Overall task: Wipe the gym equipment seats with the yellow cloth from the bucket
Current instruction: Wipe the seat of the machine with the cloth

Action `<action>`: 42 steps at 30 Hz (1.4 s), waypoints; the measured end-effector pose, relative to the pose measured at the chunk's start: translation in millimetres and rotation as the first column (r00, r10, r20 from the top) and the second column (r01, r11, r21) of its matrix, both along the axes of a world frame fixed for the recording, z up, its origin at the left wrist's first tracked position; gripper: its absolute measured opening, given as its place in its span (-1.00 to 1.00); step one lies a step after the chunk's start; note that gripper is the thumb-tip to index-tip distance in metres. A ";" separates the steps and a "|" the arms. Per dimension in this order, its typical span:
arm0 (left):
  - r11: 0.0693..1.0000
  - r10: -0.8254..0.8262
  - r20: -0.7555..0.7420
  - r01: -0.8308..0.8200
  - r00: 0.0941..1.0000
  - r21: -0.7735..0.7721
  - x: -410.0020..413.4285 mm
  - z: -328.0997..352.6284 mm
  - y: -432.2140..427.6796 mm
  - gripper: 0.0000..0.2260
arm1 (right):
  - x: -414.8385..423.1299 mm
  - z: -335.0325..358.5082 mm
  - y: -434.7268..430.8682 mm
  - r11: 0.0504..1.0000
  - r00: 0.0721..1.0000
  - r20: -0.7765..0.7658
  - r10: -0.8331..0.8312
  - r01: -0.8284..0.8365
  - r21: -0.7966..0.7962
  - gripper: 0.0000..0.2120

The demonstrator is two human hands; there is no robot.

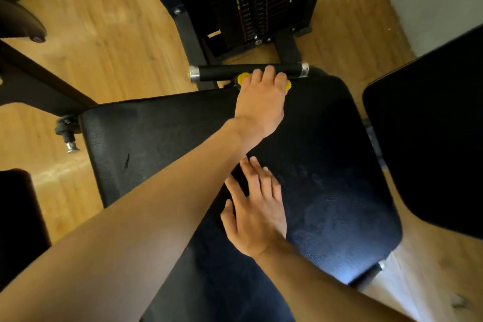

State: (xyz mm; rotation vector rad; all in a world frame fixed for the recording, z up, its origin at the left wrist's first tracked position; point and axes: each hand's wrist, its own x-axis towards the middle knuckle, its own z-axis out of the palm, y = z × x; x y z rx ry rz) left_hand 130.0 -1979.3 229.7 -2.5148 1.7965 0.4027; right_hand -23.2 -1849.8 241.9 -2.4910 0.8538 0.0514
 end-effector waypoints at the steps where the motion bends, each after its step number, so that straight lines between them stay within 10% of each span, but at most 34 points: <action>1: 1.000 -0.029 0.001 0.029 1.000 0.009 -9.8 -3.5 -13.1 -0.62 | -0.3 0.1 -0.3 1.000 1.000 0.022 -0.010 0.010 -0.007 -0.54; 12: 0.976 -0.215 -0.139 0.219 0.967 0.015 -39.1 -21.2 -68.1 -0.63 | 0.9 0.1 -4.1 1.000 1.000 -0.005 -0.005 0.005 -0.003 -0.63; 29: 0.996 -0.007 -0.075 0.013 0.997 0.086 137.7 56.9 142.6 -0.64 | 0.2 -1.3 0.2 1.000 0.996 -0.085 -0.003 0.002 -0.006 -0.43; 42: 0.963 -0.267 -0.229 0.270 0.936 -0.017 10.7 0.2 -22.4 -0.54 | -0.3 -5.9 -0.2 0.998 1.000 -0.014 0.015 -0.014 0.054 -0.38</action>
